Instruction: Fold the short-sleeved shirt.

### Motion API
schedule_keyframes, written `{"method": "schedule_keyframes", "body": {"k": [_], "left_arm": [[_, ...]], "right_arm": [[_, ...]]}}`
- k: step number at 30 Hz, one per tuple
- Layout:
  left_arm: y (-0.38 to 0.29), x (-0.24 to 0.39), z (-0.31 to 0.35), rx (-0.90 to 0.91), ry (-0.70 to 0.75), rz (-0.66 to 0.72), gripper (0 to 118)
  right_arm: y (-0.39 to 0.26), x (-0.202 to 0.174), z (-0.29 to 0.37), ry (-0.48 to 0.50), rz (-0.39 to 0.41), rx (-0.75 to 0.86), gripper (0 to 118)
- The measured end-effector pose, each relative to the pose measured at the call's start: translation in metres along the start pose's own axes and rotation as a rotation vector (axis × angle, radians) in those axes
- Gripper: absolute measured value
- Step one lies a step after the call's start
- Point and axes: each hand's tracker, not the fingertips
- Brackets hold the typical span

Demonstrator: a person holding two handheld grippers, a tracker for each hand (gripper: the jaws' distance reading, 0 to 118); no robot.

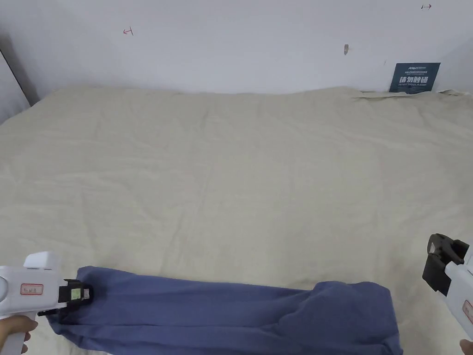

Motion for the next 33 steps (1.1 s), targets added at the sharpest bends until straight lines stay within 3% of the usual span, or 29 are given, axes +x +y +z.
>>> {"method": "schedule_keyframes", "body": {"k": [5, 11, 17, 25, 33], "left_arm": [[0.004, 0.045, 0.012, -0.018, 0.043, -0.064, 0], [0.006, 0.128, 0.016, -0.057, -0.121, -0.220, 0], [0.002, 0.189, -0.020, -0.108, -0.206, -0.291, 0], [-0.027, 0.253, -0.082, -0.214, -0.217, -0.330, 0], [-0.048, 0.268, -0.111, -0.246, -0.181, -0.309, 2]], "right_arm": [[0.000, 0.003, 0.004, 0.009, 0.010, 0.002, 0], [0.002, 0.008, 0.012, 0.007, 0.010, 0.020, 0], [0.001, 0.015, 0.019, 0.001, 0.002, 0.032, 0], [-0.004, 0.027, 0.025, -0.017, -0.006, 0.021, 0], [-0.005, 0.032, 0.026, -0.031, -0.004, 0.013, 0]]}}
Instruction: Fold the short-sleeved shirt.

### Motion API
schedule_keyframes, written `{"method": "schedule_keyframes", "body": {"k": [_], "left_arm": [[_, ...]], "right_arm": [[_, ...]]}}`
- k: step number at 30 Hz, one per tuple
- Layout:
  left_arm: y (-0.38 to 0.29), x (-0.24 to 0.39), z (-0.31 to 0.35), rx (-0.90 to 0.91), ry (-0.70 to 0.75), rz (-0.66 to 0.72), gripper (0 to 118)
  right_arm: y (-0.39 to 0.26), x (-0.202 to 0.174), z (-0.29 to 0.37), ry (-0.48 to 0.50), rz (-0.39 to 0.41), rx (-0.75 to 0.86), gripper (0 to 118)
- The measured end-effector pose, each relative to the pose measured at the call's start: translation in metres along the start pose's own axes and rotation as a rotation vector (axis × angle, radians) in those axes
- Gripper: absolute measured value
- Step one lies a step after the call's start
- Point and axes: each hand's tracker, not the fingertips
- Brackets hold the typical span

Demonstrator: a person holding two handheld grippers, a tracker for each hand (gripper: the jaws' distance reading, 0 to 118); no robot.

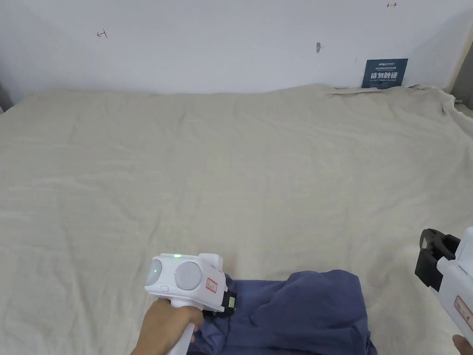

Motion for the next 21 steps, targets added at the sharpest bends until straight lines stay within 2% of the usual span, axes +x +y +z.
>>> {"method": "schedule_keyframes", "body": {"k": [2, 3, 4, 6, 7, 8, 13, 21], "left_arm": [[-0.001, 0.000, 0.002, 0.009, 0.004, 0.009, 9], [0.000, -0.001, 0.003, 0.019, -0.005, 0.021, 21], [0.000, 0.001, 0.008, 0.036, -0.050, 0.043, 38], [0.000, 0.003, 0.015, 0.060, -0.094, 0.060, 88], [0.000, 0.004, 0.021, 0.076, -0.098, 0.057, 105], [0.000, 0.005, 0.026, 0.092, -0.104, 0.047, 115], [-0.003, -0.005, 0.069, 0.282, -0.154, -0.016, 118], [-0.017, -0.045, 0.109, 0.431, 0.023, 0.001, 115]], "right_arm": [[0.000, 0.000, 0.000, 0.001, 0.001, -0.002, 0], [0.000, -0.001, 0.000, 0.002, 0.002, -0.003, 0], [0.000, -0.001, 0.000, 0.002, 0.002, -0.004, 0], [0.000, -0.002, -0.001, 0.005, -0.001, -0.003, 0], [0.000, -0.003, -0.001, 0.006, -0.001, -0.004, 0], [0.001, -0.003, -0.001, 0.007, -0.002, -0.004, 0], [0.002, -0.006, -0.001, 0.014, -0.004, -0.003, 0], [0.006, -0.013, -0.001, 0.031, 0.003, 0.000, 0]]}}
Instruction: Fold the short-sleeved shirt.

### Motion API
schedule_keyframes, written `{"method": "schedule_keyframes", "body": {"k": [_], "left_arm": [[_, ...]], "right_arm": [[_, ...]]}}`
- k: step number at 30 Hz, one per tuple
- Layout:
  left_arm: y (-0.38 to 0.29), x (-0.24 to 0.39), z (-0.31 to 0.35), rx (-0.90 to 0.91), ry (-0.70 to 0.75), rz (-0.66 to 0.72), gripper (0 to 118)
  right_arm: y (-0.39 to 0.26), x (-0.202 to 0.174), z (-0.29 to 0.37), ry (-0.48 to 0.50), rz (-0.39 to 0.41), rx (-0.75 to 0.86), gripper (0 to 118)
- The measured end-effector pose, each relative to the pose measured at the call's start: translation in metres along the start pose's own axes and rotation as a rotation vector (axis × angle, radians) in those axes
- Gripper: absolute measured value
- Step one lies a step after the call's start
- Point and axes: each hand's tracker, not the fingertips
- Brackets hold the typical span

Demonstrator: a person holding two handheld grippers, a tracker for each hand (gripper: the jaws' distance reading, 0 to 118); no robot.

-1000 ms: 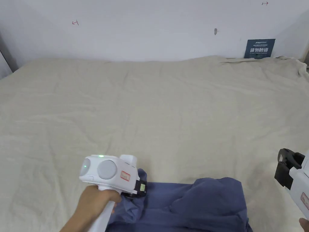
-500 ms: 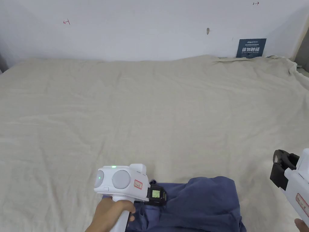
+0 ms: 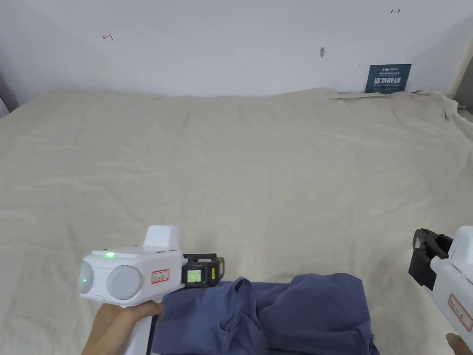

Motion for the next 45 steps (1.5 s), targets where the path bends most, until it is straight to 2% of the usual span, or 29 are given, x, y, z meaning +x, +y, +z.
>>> {"method": "schedule_keyframes", "body": {"k": [2, 5, 8, 9, 11, 19, 24, 34, 37, 40, 45], "left_arm": [[-0.007, -0.011, 0.003, 0.052, 0.050, 0.025, 110], [-0.018, -0.023, -0.001, 0.072, 0.084, 0.035, 77], [-0.034, -0.031, -0.012, 0.066, 0.086, 0.060, 21], [-0.040, -0.032, -0.018, 0.048, 0.086, 0.068, 10], [-0.052, -0.033, -0.029, 0.016, 0.079, 0.067, 0], [-0.098, 0.000, -0.078, -0.094, 0.063, 0.001, 0], [-0.104, 0.031, -0.097, -0.090, 0.085, -0.050, 0], [-0.100, 0.077, -0.107, -0.076, 0.030, -0.081, 0], [-0.101, 0.084, -0.111, -0.095, -0.059, -0.057, 0], [-0.101, 0.095, -0.112, -0.089, -0.023, -0.098, 0], [-0.087, 0.088, -0.093, -0.056, -0.087, -0.049, 0]], "right_arm": [[0.001, -0.001, 0.000, 0.003, 0.002, 0.000, 0], [0.001, -0.001, 0.000, 0.003, 0.001, 0.001, 0], [0.001, 0.000, 0.000, 0.001, -0.001, -0.002, 0], [0.001, 0.000, 0.000, 0.000, -0.003, -0.004, 0], [0.000, 0.001, 0.000, -0.002, -0.005, -0.006, 0], [-0.005, 0.008, -0.002, -0.011, -0.014, -0.029, 0], [-0.005, 0.015, -0.001, -0.019, -0.011, -0.037, 0], [-0.008, 0.025, 0.000, -0.039, -0.024, -0.046, 0], [-0.009, 0.026, 0.001, -0.040, -0.026, -0.048, 0], [-0.009, 0.026, 0.002, -0.041, -0.024, -0.048, 0], [-0.008, 0.026, 0.004, -0.040, -0.024, -0.042, 0]]}}
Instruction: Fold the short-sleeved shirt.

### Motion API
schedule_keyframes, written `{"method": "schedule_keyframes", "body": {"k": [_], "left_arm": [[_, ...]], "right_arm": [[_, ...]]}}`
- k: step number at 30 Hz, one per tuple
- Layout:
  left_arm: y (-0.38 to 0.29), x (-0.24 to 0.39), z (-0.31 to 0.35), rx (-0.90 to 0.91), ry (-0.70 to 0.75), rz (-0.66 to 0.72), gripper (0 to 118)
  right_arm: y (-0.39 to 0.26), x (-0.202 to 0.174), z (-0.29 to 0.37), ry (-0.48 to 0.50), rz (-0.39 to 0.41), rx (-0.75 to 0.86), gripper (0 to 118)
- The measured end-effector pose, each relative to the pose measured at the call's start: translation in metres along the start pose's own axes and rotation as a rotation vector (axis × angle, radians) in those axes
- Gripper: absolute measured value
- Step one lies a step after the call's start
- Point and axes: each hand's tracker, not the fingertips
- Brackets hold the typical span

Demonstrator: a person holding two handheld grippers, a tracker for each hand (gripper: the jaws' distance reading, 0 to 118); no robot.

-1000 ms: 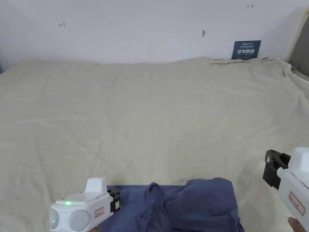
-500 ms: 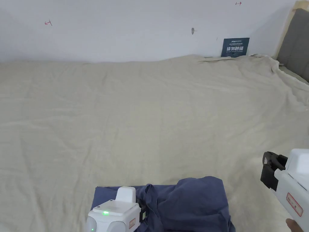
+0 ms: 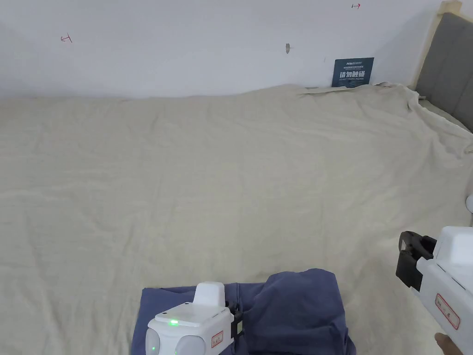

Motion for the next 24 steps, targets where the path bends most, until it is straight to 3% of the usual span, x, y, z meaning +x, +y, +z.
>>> {"method": "schedule_keyframes", "body": {"k": [10, 15, 19, 22, 23, 24], "left_arm": [[0.049, -0.031, 0.076, 0.115, -0.032, -0.037, 0], [0.064, -0.086, 0.101, 0.077, -0.148, 0.121, 0], [0.060, -0.130, 0.107, 0.032, -0.126, 0.191, 0], [0.051, -0.156, 0.103, -0.027, -0.104, 0.242, 20], [0.047, -0.165, 0.100, -0.057, -0.107, 0.264, 37], [0.043, -0.174, 0.097, -0.079, -0.112, 0.282, 66]], "right_arm": [[0.004, -0.006, 0.001, 0.014, 0.005, 0.014, 0], [0.005, -0.009, 0.000, 0.022, 0.010, 0.016, 0], [0.006, -0.012, -0.001, 0.024, 0.014, 0.014, 0], [0.005, -0.013, -0.002, 0.022, 0.019, 0.009, 0], [0.005, -0.014, -0.003, 0.022, 0.020, 0.006, 0], [0.005, -0.014, -0.004, 0.022, 0.021, 0.003, 0]]}}
